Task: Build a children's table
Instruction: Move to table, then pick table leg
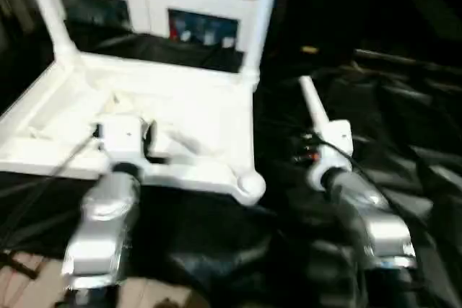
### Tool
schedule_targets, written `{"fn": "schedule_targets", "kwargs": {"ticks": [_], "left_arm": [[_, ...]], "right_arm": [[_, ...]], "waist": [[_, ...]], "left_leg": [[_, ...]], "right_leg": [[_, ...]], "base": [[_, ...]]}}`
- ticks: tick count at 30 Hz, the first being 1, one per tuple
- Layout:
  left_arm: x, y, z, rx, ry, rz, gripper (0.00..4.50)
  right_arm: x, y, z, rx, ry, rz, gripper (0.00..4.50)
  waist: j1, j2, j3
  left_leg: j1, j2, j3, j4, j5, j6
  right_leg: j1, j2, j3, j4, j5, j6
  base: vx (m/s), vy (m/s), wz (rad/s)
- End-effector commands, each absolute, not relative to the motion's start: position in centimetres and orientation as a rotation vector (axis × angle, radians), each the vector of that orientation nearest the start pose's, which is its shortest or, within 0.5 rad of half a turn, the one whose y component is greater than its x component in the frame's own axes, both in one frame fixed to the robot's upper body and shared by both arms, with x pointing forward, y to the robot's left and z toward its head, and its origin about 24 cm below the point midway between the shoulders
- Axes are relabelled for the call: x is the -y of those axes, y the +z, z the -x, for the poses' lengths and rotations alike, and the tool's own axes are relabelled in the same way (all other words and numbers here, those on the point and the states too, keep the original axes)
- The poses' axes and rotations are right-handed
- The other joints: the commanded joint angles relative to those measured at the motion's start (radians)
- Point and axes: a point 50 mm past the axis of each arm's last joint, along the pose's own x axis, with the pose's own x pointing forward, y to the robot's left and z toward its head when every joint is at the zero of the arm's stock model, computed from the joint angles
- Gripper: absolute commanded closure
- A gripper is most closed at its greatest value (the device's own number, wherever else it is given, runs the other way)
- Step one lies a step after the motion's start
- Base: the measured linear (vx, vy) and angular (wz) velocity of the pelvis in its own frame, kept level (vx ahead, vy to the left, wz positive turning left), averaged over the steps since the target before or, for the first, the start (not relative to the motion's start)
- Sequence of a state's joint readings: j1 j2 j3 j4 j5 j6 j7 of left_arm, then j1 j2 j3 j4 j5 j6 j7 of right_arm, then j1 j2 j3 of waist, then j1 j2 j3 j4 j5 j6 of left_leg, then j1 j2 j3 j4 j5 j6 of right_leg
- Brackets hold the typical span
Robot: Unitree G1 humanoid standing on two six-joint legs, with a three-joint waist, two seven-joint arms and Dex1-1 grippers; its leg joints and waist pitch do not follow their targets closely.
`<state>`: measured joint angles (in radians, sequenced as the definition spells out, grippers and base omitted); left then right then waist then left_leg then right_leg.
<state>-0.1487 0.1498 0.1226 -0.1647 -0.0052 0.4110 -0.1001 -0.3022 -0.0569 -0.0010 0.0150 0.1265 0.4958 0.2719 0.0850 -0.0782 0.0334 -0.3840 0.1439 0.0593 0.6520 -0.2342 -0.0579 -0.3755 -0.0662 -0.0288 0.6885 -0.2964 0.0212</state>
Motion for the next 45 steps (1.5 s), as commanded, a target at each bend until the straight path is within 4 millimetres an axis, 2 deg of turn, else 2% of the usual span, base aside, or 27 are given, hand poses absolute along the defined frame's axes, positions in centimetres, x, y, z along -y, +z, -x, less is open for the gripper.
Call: {"fn": "schedule_targets", "kwargs": {"ticks": [1, 2, 3, 4, 5, 6, 8, 9, 10, 11, 14, 16, 18, 19, 20, 21, 24, 26, 28, 32, 34, 35, 36, 37, 39, 40, 45], "left_arm": [[-17.7, 8.8, -27.9, -0.076, -0.077, -0.11, 3.54], [-17.5, 8.8, -27.9, -0.079, -0.098, -0.115, 3.54], [-17.3, 8.8, -28.0, -0.084, -0.126, -0.115, 3.54], [-17.3, 8.7, -28.0, -0.088, -0.136, -0.106, 3.54], [-17.1, 8.6, -28.1, -0.101, -0.17, -0.075, 3.27], [-16.9, 8.6, -28.2, -0.11, -0.212, -0.075, 3.2], [-16.4, 8.7, -28.3, -0.125, -0.303, -0.099, 3.19], [-16.2, 8.8, -28.3, -0.126, -0.327, -0.103, 3.19], [-16.0, 8.8, -28.4, -0.131, -0.358, -0.111, 3.19], [-15.8, 8.9, -28.4, -0.139, -0.4, -0.12, 2.86], [-15.1, 9.1, -28.1, -0.152, -0.505, -0.133, 2.83], [-14.5, 9.3, -27.7, -0.173, -0.612, -0.149, 2.62], [-14.3, 9.5, -27.6, -0.181, -0.657, -0.155, 2.32], [-14.2, 9.6, -27.6, -0.183, -0.673, -0.154, 2.37], [-14.0, 9.8, -27.5, -0.182, -0.691, -0.153, 2.42], [-13.9, 10.0, -27.5, -0.18, -0.701, -0.153, 2.34], [-13.7, 10.4, -27.5, -0.17, -0.711, -0.158, 1.93], [-13.7, 10.5, -27.5, -0.165, -0.71, -0.172, 2.03], [-13.6, 10.5, -27.5, -0.163, -0.709, -0.197, 1.6], [-13.5, 10.6, -27.3, -0.165, -0.731, -0.208, 1.34], [-13.5, 10.7, -27.2, -0.166, -0.738, -0.211, 1.03], [-13.6, 10.8, -27.1, -0.167, -0.741, -0.21, 1.07], [-13.6, 10.9, -27.0, -0.165, -0.74, -0.21, 1.03], [-13.6, 11.0, -27.0, -0.163, -0.74, -0.21, 0.85], [-13.5, 11.1, -27.0, -0.16, -0.74, -0.211, 0.66], [-13.5, 11.1, -26.9, -0.16, -0.744, -0.21, 0.66], [-13.3, 11.2, -26.6, -0.167, -0.789, -0.218, 0.52]], "right_arm": [[14.1, 7.7, -30.4, -0.206, 0.319, -0.057, 3.44], [14.5, 7.7, -30.6, -0.217, 0.293, -0.052, 3.37], [14.9, 7.9, -31.0, -0.222, 0.266, -0.057, 3.19], [15.1, 7.9, -31.2, -0.226, 0.254, -0.052, 3.19], [15.7, 8.0, -31.6, -0.241, 0.217, -0.037, 2.95], [16.1, 8.2, -32.2, -0.248, 0.198, -0.024, 2.93], [17.1, 8.4, -33.3, -0.286, 0.151, -0.007, 2.86], [17.5, 8.4, -33.8, -0.311, 0.136, 0.002, 2.75], [18.0, 8.4, -34.4, -0.339, 0.12, 0.02, 2.75], [18.5, 8.4, -35.0, -0.359, 0.107, 0.04, 2.52], [19.3, 8.5, -36.1, -0.392, 0.085, 0.047, 2.36], [20.0, 8.6, -37.2, -0.431, 0.061, 0.038, 2.11], [20.3, 8.6, -37.7, -0.456, 0.051, 0.029, 1.97], [20.4, 8.7, -38.0, -0.465, 0.052, 0.023, 1.91], [20.5, 8.7, -38.2, -0.47, 0.054, 0.015, 1.8], [20.5, 8.8, -38.5, -0.478, 0.061, 0.006, 1.68], [20.2, 8.9, -39.0, -0.509, 0.093, 0.029, 1.53], [20.2, 8.7, -39.1, -0.561, 0.096, 0.072, 1.25], [19.9, 8.2, -38.9, -0.645, 0.113, 0.071, 1.16], [19.7, 7.6, -38.7, -0.716, 0.129, 0.048, 1.16], [19.6, 7.4, -38.6, -0.735, 0.134, 0.043, 1.16], [19.8, 7.1, -38.4, -0.764, 0.121, 0.066, 1.16], [20.0, 6.8, -38.2, -0.794, 0.107, 0.091, 1.16], [20.1, 6.5, -38.0, -0.816, 0.097, 0.095, 1.16], [20.2, 6.3, -37.9, -0.827, 0.094, 0.096, 1.16], [20.2, 6.1, -37.8, -0.838, 0.09, 0.086, 1.16], [20.4, 5.3, -37.2, -0.883, 0.081, 0.025, 1.43]], "waist": [[-0.031, 0.016, -0.088], [-0.002, -0.006, -0.059], [0.0, -0.001, -0.062], [-0.005, -0.002, -0.06], [-0.013, 0.008, -0.054], [-0.016, 0.011, -0.053], [-0.031, 0.028, -0.048], [-0.036, 0.024, -0.044], [-0.038, 0.03, -0.038], [-0.041, 0.026, -0.034], [-0.039, 0.026, -0.031], [-0.042, 0.022, -0.038], [-0.039, 0.021, -0.037], [-0.041, 0.022, -0.039], [-0.04, 0.014, -0.041], [-0.04, 0.017, -0.042], [-0.042, 0.015, -0.044], [-0.041, 0.015, -0.055], [-0.043, 0.012, -0.058], [-0.037, 0.016, -0.056], [-0.033, 0.016, -0.052], [-0.03, -0.005, -0.05], [-0.026, 0.005, -0.05], [-0.027, 0.008, -0.046], [-0.024, 0.006, -0.046], [-0.022, -0.005, -0.045], [-0.022, 0.003, -0.046]], "left_leg": [[0.112, 0.103, -0.078, -0.004, 1.175, 0.319], [0.027, -0.001, 0.026, -0.039, 0.693, 0.194], [0.028, 0.015, 0.042, -0.058, 0.438, 0.133], [0.02, 0.022, 0.046, -0.071, 0.351, 0.107], [0.014, 0.034, 0.049, -0.092, 0.231, 0.046], [0.015, 0.038, 0.05, -0.098, 0.177, 0.018], [0.023, 0.05, 0.057, -0.112, 0.002, -0.054], [0.025, 0.051, 0.061, -0.115, -0.047, -0.065], [0.029, 0.054, 0.067, -0.119, -0.136, -0.083], [0.032, 0.057, 0.073, -0.121, -0.214, -0.093], [0.032, 0.059, 0.079, -0.122, -0.272, -0.096], [0.022, 0.06, 0.079, -0.122, -0.257, -0.105], [0.025, 0.061, 0.092, -0.117, -0.231, -0.092], [0.023, 0.061, 0.093, -0.116, -0.224, -0.091], [0.016, 0.062, 0.095, -0.116, -0.196, -0.087], [0.018, 0.062, 0.095, -0.115, -0.19, -0.086], [0.014, 0.063, 0.099, -0.112, -0.156, -0.074], [0.01, 0.063, 0.101, -0.106, -0.09, -0.056], [0.003, 0.06, 0.105, -0.101, -0.025, -0.033], [0.008, 0.064, 0.111, -0.099, -0.024, -0.004], [0.009, 0.066, 0.112, -0.102, -0.05, -0.01], [0.005, 0.069, 0.113, -0.104, -0.065, -0.013], [0.011, 0.07, 0.115, -0.105, -0.076, -0.02], [0.014, 0.074, 0.12, -0.107, -0.108, -0.048], [0.02, 0.076, 0.123, -0.107, -0.132, -0.062], [0.016, 0.076, 0.123, -0.108, -0.135, -0.066], [0.014, 0.074, 0.123, -0.108, -0.122, -0.08]], "right_leg": [[-0.035, -0.084, 0.06, -0.043, 0.401, 0.023], [0.028, -0.048, 0.043, -0.085, 0.481, -0.012], [0.043, -0.056, 0.046, -0.085, 0.438, -0.061], [0.055, -0.055, 0.043, -0.085, 0.411, -0.086], [0.062, -0.051, 0.031, -0.09, 0.331, -0.131], [0.062, -0.049, 0.029, -0.092, 0.29, -0.146], [0.053, -0.043, 0.026, -0.102, 0.167, -0.175], [0.047, -0.041, 0.028, -0.106, 0.125, -0.176], [0.04, -0.042, 0.03, -0.112, 0.028, -0.174], [0.031, -0.044, 0.03, -0.121, -0.075, -0.169], [0.017, -0.052, 0.035, -0.135, -0.206, -0.145], [0.021, -0.051, 0.03, -0.129, -0.218, -0.138], [0.012, -0.049, 0.033, -0.13, -0.182, -0.149], [0.014, -0.048, 0.032, -0.128, -0.177, -0.154], [0.019, -0.049, 0.03, -0.124, -0.162, -0.156], [0.017, -0.05, 0.03, -0.124, -0.156, -0.159], [0.018, -0.047, 0.028, -0.12, -0.095, -0.177], [0.022, -0.044, 0.028, -0.107, 0.019, -0.199], [0.025, -0.039, 0.027, -0.098, 0.128, -0.222], [0.02, -0.04, 0.028, -0.097, 0.155, -0.249], [0.018, -0.042, 0.028, -0.1, 0.12, -0.251], [0.02, -0.046, 0.028, -0.1, 0.069, -0.243], [0.016, -0.047, 0.027, -0.103, 0.047, -0.239], [0.007, -0.043, 0.027, -0.108, 0.008, -0.229], [0.004, -0.043, 0.027, -0.109, -0.01, -0.217], [0.006, -0.044, 0.027, -0.108, -0.026, -0.205], [0.004, -0.044, 0.028, -0.107, -0.007, -0.189]], "base": [[-0.078, 0.054, -0.12], [-0.078, 0.054, -0.12], [0.0, 0.0, 0.0], [-0.057, -0.016, 0.0], [-0.057, -0.016, 0.0], [-0.08, -0.013, -0.08], [-0.099, -0.013, -0.05], [-0.108, -0.011, -0.03], [-0.108, -0.008, 0.01], [-0.108, -0.008, 0.01], [-0.088, -0.01, 0.02], [-0.062, -0.005, -0.07], [-0.029, -0.001, -0.04], [0.0, 0.0, 0.0], [0.0, 0.0, 0.0], [0.0, 0.0, 0.0], [0.0, 0.0, 0.0], [0.0, 0.0, 0.0], [0.0, 0.0, 0.0], [0.0, 0.0, 0.0], [0.0, 0.0, 0.0], [0.0, 0.0, 0.0], [0.0, 0.0, 0.0], [0.0, 0.0, 0.0], [0.0, 0.0, 0.0], [0.0, 0.0, 0.0], [0.0, 0.0, 0.0]]}}
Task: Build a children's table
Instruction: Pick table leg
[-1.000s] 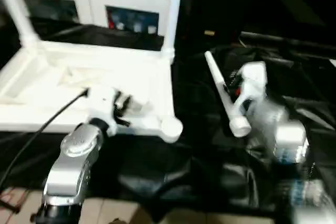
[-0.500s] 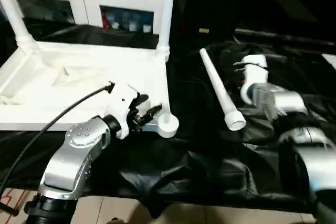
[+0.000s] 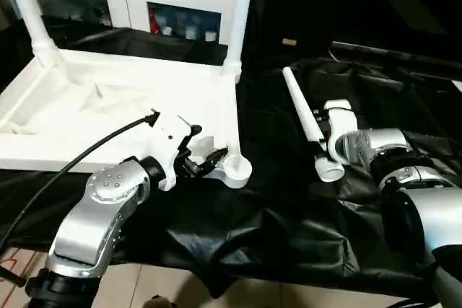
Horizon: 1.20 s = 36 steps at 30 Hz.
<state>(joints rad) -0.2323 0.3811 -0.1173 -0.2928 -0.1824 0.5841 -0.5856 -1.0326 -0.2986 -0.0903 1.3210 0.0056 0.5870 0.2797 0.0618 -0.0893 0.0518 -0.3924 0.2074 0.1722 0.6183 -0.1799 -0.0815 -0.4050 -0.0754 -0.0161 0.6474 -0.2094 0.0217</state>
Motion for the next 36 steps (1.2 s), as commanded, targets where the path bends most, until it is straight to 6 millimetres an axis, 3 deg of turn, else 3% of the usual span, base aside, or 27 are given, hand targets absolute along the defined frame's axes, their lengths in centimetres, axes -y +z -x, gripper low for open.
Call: {"fn": "schedule_targets", "kwargs": {"ticks": [1, 6, 13, 18, 20, 22, 23, 24, 25, 26, 27, 28, 29, 31, 32, 33, 36], "left_arm": [[-13.2, 11.2, -26.5, -0.171, -0.796, -0.22, 0.52], [-13.1, 11.2, -26.5, -0.181, -0.821, -0.216, 0.52], [-13.0, 11.0, -26.4, -0.221, -0.864, -0.192, 0.52], [-13.3, 11.7, -27.3, -0.183, -0.834, -0.153, 0.52], [-13.4, 11.9, -27.8, -0.166, -0.802, -0.14, 0.52], [-13.3, 12.0, -28.1, -0.156, -0.783, -0.132, 0.52], [-13.2, 12.0, -28.4, -0.146, -0.77, -0.121, 0.52], [-13.2, 12.1, -28.6, -0.136, -0.76, -0.115, 0.52], [-13.1, 12.4, -28.9, -0.119, -0.743, -0.103, 0.52], [-12.8, 12.9, -29.5, -0.084, -0.708, -0.08, 0.52], [-12.7, 13.1, -29.8, -0.066, -0.692, -0.077, 0.52], [-12.6, 13.3, -30.0, -0.047, -0.676, -0.072, 0.52], [-12.5, 13.7, -30.7, -0.011, -0.623, -0.062, 0.52], [-12.3, 14.2, -31.4, 0.024, -0.568, -0.03, 0.52], [-11.9, 14.6, -31.9, 0.041, -0.558, 0.025, 0.52], [-11.8, 14.8, -32.1, 0.047, -0.561, 0.044, 0.52], [-11.3, 15.3, -32.6, 0.064, -0.549, 0.075, 0.52]], "right_arm": [[20.6, 5.0, -37.0, -0.891, 0.077, 0.008, 1.53], [20.8, 4.6, -36.7, -0.906, 0.073, -0.017, 1.9], [21.0, 4.4, -36.6, -0.907, 0.068, -0.026, 2.5], [21.4, 5.7, -37.4, -0.816, 0.057, -0.106, 2.58], [21.5, 5.9, -37.5, -0.793, 0.066, -0.146, 2.59], [21.6, 6.0, -37.5, -0.77, 0.07, -0.186, 2.59], [21.8, 6.2, -37.6, -0.732, 0.07, -0.224, 2.59], [21.9, 6.4, -37.8, -0.701, 0.069, -0.251, 2.59], [21.8, 6.9, -38.1, -0.634, 0.093, -0.32, 2.59], [21.8, 8.2, -38.7, -0.482, 0.14, -0.458, 2.59], [21.8, 8.8, -38.9, -0.412, 0.168, -0.501, 2.59], [21.9, 9.4, -39.1, -0.347, 0.199, -0.537, 2.59], [21.9, 9.8, -39.1, -0.283, 0.243, -0.59, 2.59], [21.9, 10.4, -38.9, -0.199, 0.314, -0.66, 2.59], [21.7, 10.9, -38.5, -0.122, 0.415, -0.706, 2.59], [21.6, 11.0, -38.3, -0.099, 0.454, -0.716, 2.59], [21.4, 11.1, -37.4, -0.042, 0.552, -0.758, 2.59]], "waist": [[0.002, 0.013, -0.065], [0.003, 0.014, -0.066], [0.003, 0.011, -0.064], [0.005, 0.009, -0.065], [0.008, 0.024, -0.067], [0.005, 0.015, -0.067], [0.005, 0.023, -0.068], [0.006, 0.02, -0.068], [0.007, 0.024, -0.069], [0.009, 0.022, -0.069], [0.012, 0.029, -0.071], [0.013, 0.022, -0.072], [0.014, 0.03, -0.072], [0.019, 0.029, -0.073], [0.019, 0.026, -0.073], [0.022, 0.031, -0.073], [0.032, 0.026, -0.074]], "left_leg": [[0.022, 0.01, 0.01, -0.074, -0.172, -0.057], [0.021, 0.009, 0.01, -0.073, -0.149, -0.051], [0.022, 0.01, 0.01, -0.074, -0.178, -0.056], [0.022, 0.01, 0.011, -0.074, -0.17, -0.055], [0.023, 0.009, 0.01, -0.073, -0.159, -0.055], [0.019, 0.008, 0.011, -0.072, -0.15, -0.048], [0.021, 0.008, 0.011, -0.072, -0.151, -0.047], [0.02, 0.008, 0.011, -0.071, -0.15, -0.046], [0.021, 0.008, 0.011, -0.07, -0.148, -0.043], [0.021, 0.009, 0.013, -0.07, -0.165, -0.033], [0.022, 0.01, 0.01, -0.068, -0.163, -0.03], [0.021, 0.011, 0.01, -0.068, -0.151, -0.003], [0.02, 0.012, 0.009, -0.068, -0.147, 0.004], [0.021, 0.012, 0.01, -0.066, -0.111, 0.031], [0.019, 0.011, 0.01, -0.066, -0.103, 0.035], [0.021, 0.01, 0.01, -0.065, -0.099, 0.04], [0.025, 0.013, 0.01, -0.064, -0.078, 0.06]], "right_leg": [[0.035, -0.035, 0.015, -0.065, -0.086, -0.191], [0.038, -0.033, 0.015, -0.061, -0.041, -0.205], [0.035, -0.035, 0.015, -0.065, -0.094, -0.2], [0.036, -0.034, 0.015, -0.064, -0.072, -0.201], [0.037, -0.034, 0.015, -0.061, -0.044, -0.205], [0.041, -0.032, 0.015, -0.061, -0.024, -0.209], [0.041, -0.032, 0.015, -0.063, -0.013, -0.211], [0.042, -0.033, 0.015, -0.061, -0.007, -0.214], [0.043, -0.033, 0.015, -0.061, 0.004, -0.221], [0.045, -0.035, 0.017, -0.062, 0.01, -0.224], [0.046, -0.037, 0.017, -0.058, 0.019, -0.228], [0.048, -0.036, 0.015, -0.06, 0.034, -0.24], [0.05, -0.037, 0.015, -0.059, 0.043, -0.247], [0.053, -0.034, 0.015, -0.059, 0.092, -0.263], [0.055, -0.034, 0.015, -0.057, 0.102, -0.267], [0.055, -0.033, 0.015, -0.057, 0.11, -0.271], [0.056, -0.035, 0.016, -0.058, 0.132, -0.28]], "base": [[0.0, 0.0, 0.0], [0.0, 0.0, 0.0], [0.0, 0.0, 0.0], [0.0, 0.0, 0.0], [0.0, 0.0, 0.0], [0.0, 0.0, 0.0], [0.0, 0.0, 0.0], [0.0, 0.0, 0.0], [0.0, 0.0, 0.0], [0.0, 0.0, 0.0], [0.0, 0.0, 0.0], [0.0, 0.0, 0.0], [0.0, 0.0, 0.0], [0.0, 0.0, 0.0], [0.0, 0.0, 0.0], [0.0, 0.0, 0.0], [0.0, 0.0, 0.0]]}}
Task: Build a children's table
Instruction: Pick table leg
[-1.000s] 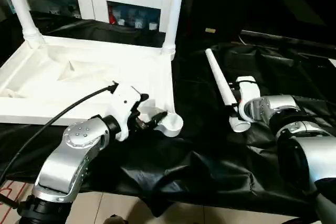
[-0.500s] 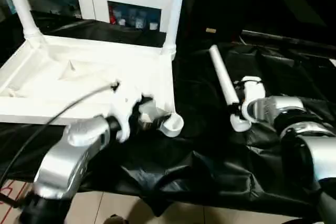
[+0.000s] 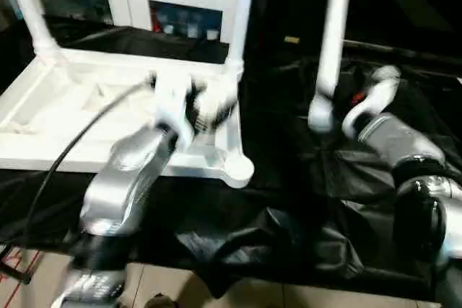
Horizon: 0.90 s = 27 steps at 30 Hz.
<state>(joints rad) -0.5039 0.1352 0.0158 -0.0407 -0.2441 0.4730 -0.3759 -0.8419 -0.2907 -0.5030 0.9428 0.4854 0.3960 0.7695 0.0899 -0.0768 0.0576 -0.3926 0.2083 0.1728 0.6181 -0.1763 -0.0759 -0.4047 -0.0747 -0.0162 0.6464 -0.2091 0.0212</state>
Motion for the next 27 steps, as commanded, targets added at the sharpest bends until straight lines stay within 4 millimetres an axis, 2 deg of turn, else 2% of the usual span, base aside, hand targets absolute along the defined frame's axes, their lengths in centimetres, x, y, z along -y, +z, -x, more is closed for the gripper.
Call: {"fn": "schedule_targets", "kwargs": {"ticks": [1, 2, 3, 4, 5, 6, 7, 9, 10, 11, 12, 14, 15, 17, 19, 20, 21, 22, 23, 25, 26, 27], "left_arm": [[-11.0, 15.6, -32.9, 0.05, -0.546, 0.097, 0.52], [-10.5, 16.1, -33.3, 0.029, -0.588, 0.183, 0.52], [-10.5, 16.1, -33.3, 0.029, -0.588, 0.183, 0.52], [-9.9, 16.7, -33.4, 0.017, -0.64, 0.261, 0.52], [-9.6, 17.1, -33.5, 0.013, -0.681, 0.326, 0.52], [-9.3, 17.5, -33.5, 0.011, -0.711, 0.373, 0.52], [-8.8, 17.8, -33.6, 0.006, -0.743, 0.403, 0.52], [-8.1, 18.2, -33.6, -0.006, -0.79, 0.434, 0.52], [-7.8, 18.2, -33.6, -0.013, -0.805, 0.446, 0.52], [-7.6, 18.3, -33.6, -0.018, -0.812, 0.452, 0.52], [-7.2, 18.3, -33.7, -0.026, -0.832, 0.46, 0.52], [-6.8, 18.4, -33.7, -0.028, -0.848, 0.466, 0.52], [-6.4, 18.8, -33.6, -0.028, -0.882, 0.492, 0.52], [-6.1, 19.1, -33.5, -0.027, -0.907, 0.516, 0.52], [-5.7, 19.7, -33.2, -0.022, -0.954, 0.575, 0.52], [-5.6, 19.8, -33.1, -0.02, -0.965, 0.59, 0.52], [-5.6, 19.9, -33.1, -0.018, -0.971, 0.602, 0.52], [-5.6, 20.0, -33.0, -0.013, -0.987, 0.625, 0.52], [-5.6, 20.1, -32.9, -0.01, -0.996, 0.64, 0.52], [-5.8, 20.1, -32.9, -0.014, -1.001, 0.65, 0.52], [-5.8, 19.8, -33.1, -0.036, -0.983, 0.643, 0.52], [-5.8, 19.8, -33.1, -0.04, -0.98, 0.642, 0.52]], "right_arm": [[21.3, 11.2, -36.8, -0.006, 0.603, -0.782, 2.59], [21.0, 11.5, -35.8, 0.044, 0.692, -0.819, 2.59], [21.0, 11.5, -35.8, 0.044, 0.692, -0.819, 2.59], [20.7, 11.8, -34.9, 0.074, 0.765, -0.835, 2.59], [20.3, 12.0, -34.2, 0.087, 0.825, -0.839, 2.6], [19.9, 12.1, -33.6, 0.092, 0.871, -0.838, 2.6], [19.3, 12.2, -33.0, 0.084, 0.922, -0.826, 2.6], [18.4, 12.3, -32.2, 0.062, 1.005, -0.804, 2.6], [18.0, 12.2, -31.8, 0.047, 1.04, -0.791, 2.6], [17.8, 12.2, -31.6, 0.039, 1.058, -0.784, 2.6], [17.1, 12.0, -31.1, 0.009, 1.104, -0.764, 2.6], [16.7, 11.8, -30.7, -0.016, 1.131, -0.746, 2.6], [16.2, 11.7, -30.3, -0.041, 1.148, -0.729, 2.6], [15.9, 11.7, -30.2, -0.052, 1.154, -0.721, 2.6], [15.6, 11.9, -30.1, -0.061, 1.16, -0.714, 2.61], [15.5, 12.0, -30.1, -0.063, 1.163, -0.712, 2.61], [15.4, 12.0, -30.1, -0.067, 1.169, -0.707, 2.61], [15.4, 12.0, -30.0, -0.072, 1.175, -0.7, 2.61], [15.3, 12.0, -30.0, -0.075, 1.179, -0.696, 2.61], [15.0, 12.1, -29.8, -0.094, 1.205, -0.678, 2.61], [14.8, 12.0, -29.7, -0.108, 1.221, -0.668, 2.61], [14.8, 12.0, -29.7, -0.111, 1.223, -0.666, 2.61]], "waist": [[0.005, 0.012, -0.079], [0.006, 0.012, -0.078], [0.011, 0.014, -0.077], [0.008, 0.005, -0.077], [0.023, 0.01, -0.077], [0.02, 0.01, -0.076], [0.023, 0.004, -0.072], [0.023, 0.004, -0.069], [0.023, 0.005, -0.065], [0.02, 0.004, -0.063], [0.022, 0.005, -0.062], [0.024, 0.005, -0.062], [0.022, -0.001, -0.062], [0.026, 0.0, -0.064], [0.026, -0.006, -0.065], [0.026, -0.004, -0.064], [0.026, -0.008, -0.065], [0.026, -0.013, -0.067], [0.028, -0.01, -0.067], [0.027, -0.009, -0.068], [0.027, -0.016, -0.07], [0.027, -0.016, -0.07]], "left_leg": [[0.025, 0.011, 0.009, -0.067, -0.084, 0.053], [0.026, 0.011, 0.009, -0.069, -0.096, 0.046], [0.031, 0.01, 0.011, -0.068, -0.102, 0.044], [0.026, 0.014, 0.007, -0.072, -0.113, 0.039], [0.034, 0.011, 0.01, -0.07, -0.111, 0.031], [0.034, 0.014, 0.009, -0.071, -0.12, 0.032], [0.028, 0.012, 0.007, -0.076, -0.141, 0.025], [0.028, 0.013, 0.006, -0.078, -0.155, 0.015], [0.027, 0.013, 0.004, -0.082, -0.193, 0.0], [0.025, 0.012, 0.004, -0.084, -0.206, -0.006], [0.029, 0.013, 0.003, -0.085, -0.225, -0.015], [0.027, 0.014, 0.0, -0.088, -0.227, -0.022], [0.025, 0.013, 0.0, -0.089, -0.221, -0.023], [0.024, 0.011, 0.0, -0.088, -0.196, -0.027], [0.023, 0.01, 0.002, -0.086, -0.179, -0.025], [0.022, 0.011, 0.002, -0.087, -0.17, -0.023], [0.022, 0.011, 0.003, -0.086, -0.165, -0.021], [0.02, 0.011, 0.003, -0.085, -0.142, -0.014], [0.019, 0.01, 0.003, -0.085, -0.114, -0.008], [0.019, 0.009, 0.004, -0.084, -0.099, -0.002], [0.02, 0.009, 0.005, -0.082, -0.076, 0.01], [0.02, 0.009, 0.005, -0.082, -0.076, 0.01]], "right_leg": [[0.055, -0.035, 0.014, -0.06, 0.114, -0.282], [0.055, -0.037, 0.015, -0.061, 0.089, -0.282], [0.054, -0.036, 0.017, -0.064, 0.085, -0.279], [0.054, -0.039, 0.013, -0.064, 0.057, -0.281], [0.053, -0.039, 0.016, -0.066, 0.044, -0.273], [0.049, -0.04, 0.016, -0.066, 0.039, -0.277], [0.051, -0.042, 0.013, -0.073, -0.021, -0.265], [0.049, -0.043, 0.014, -0.077, -0.065, -0.249], [0.047, -0.046, 0.015, -0.086, -0.144, -0.226], [0.046, -0.046, 0.015, -0.089, -0.174, -0.217], [0.042, -0.047, 0.017, -0.096, -0.22, -0.196], [0.041, -0.049, 0.017, -0.1, -0.244, -0.174], [0.042, -0.048, 0.017, -0.101, -0.247, -0.168], [0.041, -0.048, 0.017, -0.098, -0.225, -0.165], [0.041, -0.048, 0.017, -0.096, -0.209, -0.172], [0.042, -0.048, 0.016, -0.095, -0.199, -0.175], [0.042, -0.047, 0.016, -0.095, -0.19, -0.176], [0.045, -0.046, 0.015, -0.092, -0.16, -0.177], [0.047, -0.046, 0.016, -0.088, -0.124, -0.185], [0.049, -0.044, 0.015, -0.086, -0.091, -0.192], [0.052, -0.044, 0.014, -0.083, -0.055, -0.195], [0.052, -0.044, 0.014, -0.083, -0.055, -0.195]], "base": [[0.0, 0.0, 0.0], [0.0, 0.0, 0.0], [0.0, 0.0, 0.0], [0.0, 0.0, 0.0], [0.0, 0.0, 0.0], [0.0, 0.0, 0.0], [0.0, 0.0, 0.0], [0.0, 0.0, 0.0], [0.0, 0.0, 0.0], [0.0, 0.0, 0.0], [0.0, 0.0, 0.0], [0.0, 0.0, 0.0], [0.0, 0.0, 0.0], [0.0, 0.0, 0.0], [0.0, 0.0, 0.0], [0.0, 0.0, 0.0], [0.0, 0.0, 0.0], [0.0, 0.0, 0.0], [0.0, 0.0, 0.0], [0.0, 0.0, 0.0], [0.0, 0.0, 0.0], [0.0, 0.0, 0.0]]}}
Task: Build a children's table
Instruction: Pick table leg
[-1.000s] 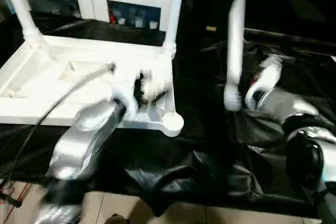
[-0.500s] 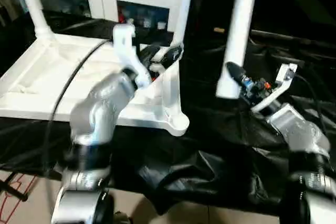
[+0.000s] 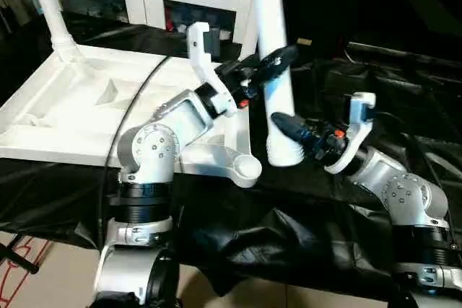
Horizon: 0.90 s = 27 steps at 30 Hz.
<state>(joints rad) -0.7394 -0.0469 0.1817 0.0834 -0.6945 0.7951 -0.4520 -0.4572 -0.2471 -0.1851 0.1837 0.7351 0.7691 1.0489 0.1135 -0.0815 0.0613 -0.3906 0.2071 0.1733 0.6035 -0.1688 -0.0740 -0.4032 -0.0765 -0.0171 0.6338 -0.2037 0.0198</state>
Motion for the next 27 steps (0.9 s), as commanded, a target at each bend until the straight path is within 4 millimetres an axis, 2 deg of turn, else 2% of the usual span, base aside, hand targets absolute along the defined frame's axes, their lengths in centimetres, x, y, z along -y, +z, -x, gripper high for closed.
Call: {"fn": "schedule_targets", "kwargs": {"ticks": [1, 2, 4, 6, 8, 14, 21, 25, 26, 27], "left_arm": [[-5.84, 19.56, -33.2, -0.058, -0.97, 0.648, 0.52], [-5.86, 19.43, -33.27, -0.07, -0.963, 0.653, 0.52], [-6.0, 19.33, -33.43, -0.079, -0.946, 0.671, 0.87], [-6.29, 19.39, -33.62, -0.07, -0.928, 0.699, 0.91], [-6.41, 19.49, -33.63, -0.066, -0.929, 0.709, 1.15], [-6.45, 19.63, -33.53, -0.065, -0.944, 0.732, 1.47], [-6.37, 19.72, -33.45, -0.067, -0.956, 0.742, 2.13], [-6.35, 19.76, -33.44, -0.069, -0.961, 0.752, 2.22], [-6.35, 19.78, -33.46, -0.069, -0.962, 0.754, 2.5], [-6.35, 19.79, -33.47, -0.069, -0.962, 0.755, 2.55]], "right_arm": [[14.65, 11.97, -29.57, -0.121, 1.232, -0.662, 2.61], [14.55, 11.92, -29.52, -0.128, 1.238, -0.66, 2.61], [14.4, 11.64, -29.52, -0.148, 1.241, -0.646, 2.61], [14.28, 11.38, -29.59, -0.166, 1.239, -0.631, 2.61], [14.24, 11.45, -29.62, -0.164, 1.239, -0.631, 2.61], [14.25, 11.51, -29.78, -0.165, 1.236, -0.621, 2.61], [14.27, 11.52, -29.89, -0.164, 1.231, -0.609, 2.61], [14.27, 11.54, -29.92, -0.165, 1.23, -0.605, 2.61], [14.28, 11.56, -29.95, -0.165, 1.229, -0.602, 2.61], [14.28, 11.57, -29.96, -0.164, 1.229, -0.602, 2.61]], "waist": [[0.003, -0.008, -0.073], [0.002, -0.009, -0.075], [0.004, -0.009, -0.076], [0.004, -0.011, -0.075], [0.003, -0.01, -0.072], [0.006, -0.011, -0.072], [0.005, -0.011, -0.074], [0.006, -0.01, -0.075], [0.005, -0.011, -0.074], [0.005, -0.011, -0.074]], "left_leg": [[0.019, 0.011, 0.005, -0.068, -0.072, 0.014], [0.019, 0.011, 0.005, -0.066, -0.061, 0.017], [0.02, 0.01, 0.006, -0.065, -0.049, 0.024], [0.021, 0.01, 0.007, -0.065, -0.056, 0.021], [0.022, 0.012, 0.007, -0.068, -0.08, 0.013], [0.022, 0.013, 0.006, -0.07, -0.098, -0.003], [0.021, 0.012, 0.006, -0.068, -0.082, 0.001], [0.022, 0.012, 0.007, -0.067, -0.074, 0.006], [0.021, 0.012, 0.007, -0.067, -0.075, 0.006], [0.022, 0.011, 0.007, -0.066, -0.079, 0.005]], "right_leg": [[0.05, -0.041, 0.016, -0.069, -0.04, -0.195], [0.052, -0.04, 0.015, -0.067, -0.015, -0.197], [0.052, -0.041, 0.016, -0.066, 0.007, -0.205], [0.052, -0.041, 0.016, -0.067, 0.002, -0.211], [0.051, -0.043, 0.016, -0.07, -0.028, -0.211], [0.051, -0.043, 0.016, -0.073, -0.06, -0.197], [0.053, -0.042, 0.016, -0.07, -0.028, -0.201], [0.053, -0.042, 0.016, -0.068, -0.011, -0.208], [0.054, -0.042, 0.016, -0.068, -0.011, -0.208], [0.053, -0.042, 0.016, -0.069, -0.017, -0.209]], "base": [[0.0, 0.0, 0.0], [0.0, 0.0, 0.0], [0.0, 0.0, 0.0], [0.0, 0.0, 0.0], [0.0, 0.0, 0.0], [0.0, 0.0, 0.0], [0.0, 0.0, 0.0], [0.0, 0.0, 0.0], [0.0, 0.0, 0.0], [0.0, 0.0, 0.0]]}}
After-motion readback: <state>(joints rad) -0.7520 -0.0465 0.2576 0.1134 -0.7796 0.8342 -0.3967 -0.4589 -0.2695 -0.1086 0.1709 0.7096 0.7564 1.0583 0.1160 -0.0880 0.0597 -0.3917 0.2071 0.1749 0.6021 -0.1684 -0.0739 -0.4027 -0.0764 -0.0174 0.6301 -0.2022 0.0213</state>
